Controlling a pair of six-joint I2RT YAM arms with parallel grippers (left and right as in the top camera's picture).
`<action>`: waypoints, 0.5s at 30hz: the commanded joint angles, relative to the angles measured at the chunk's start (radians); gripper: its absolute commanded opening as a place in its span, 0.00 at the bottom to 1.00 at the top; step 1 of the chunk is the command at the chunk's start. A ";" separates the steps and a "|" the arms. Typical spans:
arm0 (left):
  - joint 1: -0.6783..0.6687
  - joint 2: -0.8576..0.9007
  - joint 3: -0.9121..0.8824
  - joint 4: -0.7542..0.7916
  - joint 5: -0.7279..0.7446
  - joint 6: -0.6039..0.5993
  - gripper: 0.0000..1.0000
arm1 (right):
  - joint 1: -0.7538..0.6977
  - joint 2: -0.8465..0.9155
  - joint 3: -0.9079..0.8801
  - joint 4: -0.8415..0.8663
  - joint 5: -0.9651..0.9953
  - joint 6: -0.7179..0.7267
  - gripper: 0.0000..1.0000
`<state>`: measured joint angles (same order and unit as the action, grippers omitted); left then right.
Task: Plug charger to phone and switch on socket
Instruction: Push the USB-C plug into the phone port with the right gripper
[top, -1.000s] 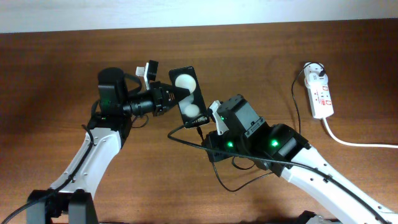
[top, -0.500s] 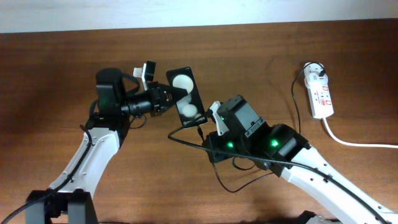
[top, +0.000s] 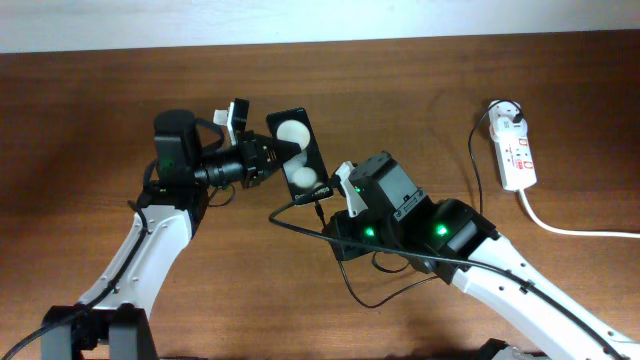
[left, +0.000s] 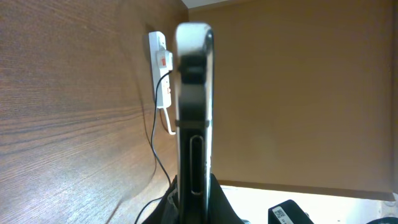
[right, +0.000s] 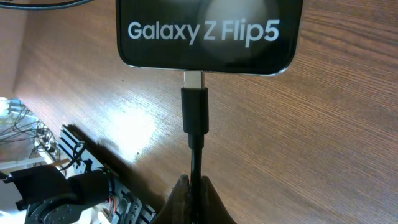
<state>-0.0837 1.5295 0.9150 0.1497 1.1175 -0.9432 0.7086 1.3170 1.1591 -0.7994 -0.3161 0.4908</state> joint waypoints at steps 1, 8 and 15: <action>0.002 -0.004 0.015 0.006 0.008 -0.037 0.00 | 0.005 0.002 -0.001 0.003 -0.017 -0.003 0.04; 0.002 -0.004 0.015 0.006 0.008 -0.037 0.00 | 0.005 0.002 -0.001 -0.010 -0.016 -0.003 0.04; 0.002 -0.004 0.015 0.002 0.024 -0.051 0.00 | 0.005 0.002 -0.001 -0.004 -0.016 -0.003 0.04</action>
<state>-0.0837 1.5295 0.9150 0.1493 1.1141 -0.9695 0.7086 1.3170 1.1591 -0.8070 -0.3195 0.4904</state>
